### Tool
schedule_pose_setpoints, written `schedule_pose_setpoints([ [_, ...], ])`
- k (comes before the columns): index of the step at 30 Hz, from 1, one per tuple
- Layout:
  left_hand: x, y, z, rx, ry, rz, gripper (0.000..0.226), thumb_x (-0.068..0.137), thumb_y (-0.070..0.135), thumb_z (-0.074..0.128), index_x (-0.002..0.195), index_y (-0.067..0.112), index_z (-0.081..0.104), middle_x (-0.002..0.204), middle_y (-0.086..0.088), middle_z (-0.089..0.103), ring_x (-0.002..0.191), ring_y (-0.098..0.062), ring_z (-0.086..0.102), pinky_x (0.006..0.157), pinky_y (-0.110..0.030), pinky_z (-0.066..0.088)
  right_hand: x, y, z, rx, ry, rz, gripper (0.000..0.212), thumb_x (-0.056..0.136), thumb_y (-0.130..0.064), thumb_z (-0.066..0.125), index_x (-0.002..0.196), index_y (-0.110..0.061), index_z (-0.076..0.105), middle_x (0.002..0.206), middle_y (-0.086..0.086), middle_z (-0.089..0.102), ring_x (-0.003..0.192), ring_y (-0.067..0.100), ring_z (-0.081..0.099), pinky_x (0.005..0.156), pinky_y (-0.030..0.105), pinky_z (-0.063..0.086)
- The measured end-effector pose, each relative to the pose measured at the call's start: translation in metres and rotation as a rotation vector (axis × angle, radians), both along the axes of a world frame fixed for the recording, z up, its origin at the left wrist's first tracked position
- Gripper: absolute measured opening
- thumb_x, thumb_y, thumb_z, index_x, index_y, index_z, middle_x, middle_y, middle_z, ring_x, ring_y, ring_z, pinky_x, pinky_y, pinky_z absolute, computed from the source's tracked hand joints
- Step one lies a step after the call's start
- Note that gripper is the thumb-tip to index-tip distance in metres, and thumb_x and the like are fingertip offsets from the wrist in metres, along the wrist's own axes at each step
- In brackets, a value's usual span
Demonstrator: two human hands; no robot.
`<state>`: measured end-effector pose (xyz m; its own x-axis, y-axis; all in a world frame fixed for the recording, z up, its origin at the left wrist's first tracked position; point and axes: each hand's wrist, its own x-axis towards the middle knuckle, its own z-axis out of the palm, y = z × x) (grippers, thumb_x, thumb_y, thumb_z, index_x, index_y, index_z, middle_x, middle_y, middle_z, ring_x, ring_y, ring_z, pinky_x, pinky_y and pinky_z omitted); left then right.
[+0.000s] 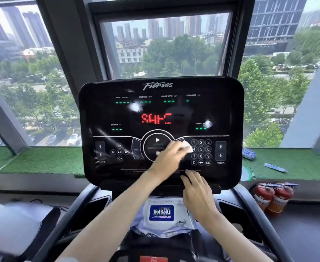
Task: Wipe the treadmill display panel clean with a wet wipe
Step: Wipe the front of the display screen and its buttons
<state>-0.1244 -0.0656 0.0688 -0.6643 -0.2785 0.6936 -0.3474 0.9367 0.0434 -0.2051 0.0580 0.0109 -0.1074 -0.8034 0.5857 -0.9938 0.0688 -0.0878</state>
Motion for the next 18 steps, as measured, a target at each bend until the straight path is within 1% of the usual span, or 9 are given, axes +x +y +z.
schedule_pose_setpoints([
  [2, -0.002, -0.011, 0.020, -0.010, -0.117, -0.084, 0.045, 0.078, -0.008, 0.053, 0.115, 0.016, 0.060, 0.102, -0.003, 0.049, 0.094, -0.014, 0.042, 0.061, -0.031, 0.052, 0.007, -0.005, 0.000, 0.023, 0.013, 0.016, 0.044, 0.073, -0.007, 0.034, 0.099, 0.000, 0.068, 0.113, 0.018, 0.063, 0.106, 0.031, 0.060, 0.089, 0.036, 0.051],
  [3, 0.004, -0.022, 0.034, 0.009, -0.056, -0.026, 0.044, 0.079, -0.009, 0.054, 0.115, 0.016, 0.061, 0.099, -0.005, 0.049, 0.091, -0.014, 0.043, 0.060, -0.032, 0.052, 0.010, -0.007, 0.001, 0.028, 0.019, 0.018, 0.042, 0.072, -0.004, 0.038, 0.102, 0.001, 0.068, 0.117, 0.019, 0.062, 0.109, 0.032, 0.059, 0.090, 0.038, 0.051],
  [5, 0.024, -0.047, 0.059, 0.102, 0.182, 0.135, 0.037, 0.086, -0.006, 0.054, 0.115, 0.015, 0.063, 0.095, -0.005, 0.049, 0.087, -0.017, 0.047, 0.069, -0.037, 0.053, 0.015, -0.009, 0.005, 0.039, 0.030, 0.023, 0.043, 0.064, 0.003, 0.059, 0.106, 0.003, 0.067, 0.122, 0.022, 0.059, 0.112, 0.033, 0.058, 0.090, 0.041, 0.051],
  [7, 0.060, -0.075, 0.066, 0.208, 0.454, 0.311, 0.032, 0.090, -0.002, 0.052, 0.116, 0.012, 0.064, 0.094, -0.004, 0.045, 0.083, -0.014, 0.047, 0.080, -0.035, 0.050, 0.018, -0.011, 0.007, 0.082, 0.030, 0.027, 0.056, 0.054, 0.004, 0.070, 0.110, 0.004, 0.065, 0.126, 0.023, 0.056, 0.116, 0.035, 0.055, 0.092, 0.044, 0.050],
  [9, 0.090, -0.085, 0.053, 0.323, 0.687, 0.500, 0.032, 0.092, -0.002, 0.049, 0.119, 0.010, 0.062, 0.099, -0.008, 0.045, 0.085, -0.016, 0.049, 0.083, -0.037, 0.050, 0.022, -0.011, 0.007, 0.110, 0.022, 0.020, 0.061, 0.055, 0.004, 0.070, 0.116, 0.005, 0.061, 0.131, 0.025, 0.052, 0.122, 0.035, 0.051, 0.096, 0.045, 0.046],
  [11, 0.092, -0.072, 0.025, 0.353, 0.755, 0.623, 0.037, 0.090, -0.006, 0.049, 0.123, 0.008, 0.058, 0.100, -0.009, 0.045, 0.087, -0.021, 0.051, 0.082, -0.037, 0.051, 0.024, -0.012, 0.003, 0.117, 0.012, 0.008, 0.063, 0.058, 0.004, 0.066, 0.121, 0.005, 0.058, 0.135, 0.025, 0.047, 0.126, 0.035, 0.046, 0.102, 0.045, 0.041],
  [13, 0.071, -0.043, -0.001, 0.223, 0.589, 0.528, 0.043, 0.085, -0.011, 0.052, 0.122, 0.008, 0.059, 0.096, -0.007, 0.049, 0.087, -0.022, 0.051, 0.078, -0.035, 0.049, 0.027, -0.015, 0.000, 0.124, 0.016, -0.001, 0.064, 0.061, 0.005, 0.063, 0.124, 0.005, 0.055, 0.139, 0.025, 0.043, 0.130, 0.035, 0.041, 0.108, 0.044, 0.031],
  [16, 0.034, -0.016, -0.003, 0.023, 0.090, 0.132, 0.042, 0.083, -0.005, 0.050, 0.118, 0.016, 0.060, 0.099, -0.004, 0.052, 0.093, -0.018, 0.047, 0.070, -0.037, 0.053, 0.031, -0.021, -0.001, 0.154, 0.025, 0.000, 0.064, 0.061, 0.004, 0.062, 0.124, 0.005, 0.054, 0.140, 0.026, 0.040, 0.133, 0.036, 0.036, 0.108, 0.043, 0.019],
  [18, 0.028, -0.030, 0.019, 0.027, -0.040, 0.034, 0.044, 0.081, -0.006, 0.053, 0.117, 0.017, 0.059, 0.101, -0.004, 0.050, 0.094, -0.017, 0.046, 0.066, -0.037, 0.054, 0.034, -0.024, 0.001, 0.159, 0.021, 0.011, 0.065, 0.061, 0.005, 0.063, 0.125, 0.005, 0.053, 0.141, 0.027, 0.039, 0.133, 0.036, 0.036, 0.110, 0.042, 0.016],
])
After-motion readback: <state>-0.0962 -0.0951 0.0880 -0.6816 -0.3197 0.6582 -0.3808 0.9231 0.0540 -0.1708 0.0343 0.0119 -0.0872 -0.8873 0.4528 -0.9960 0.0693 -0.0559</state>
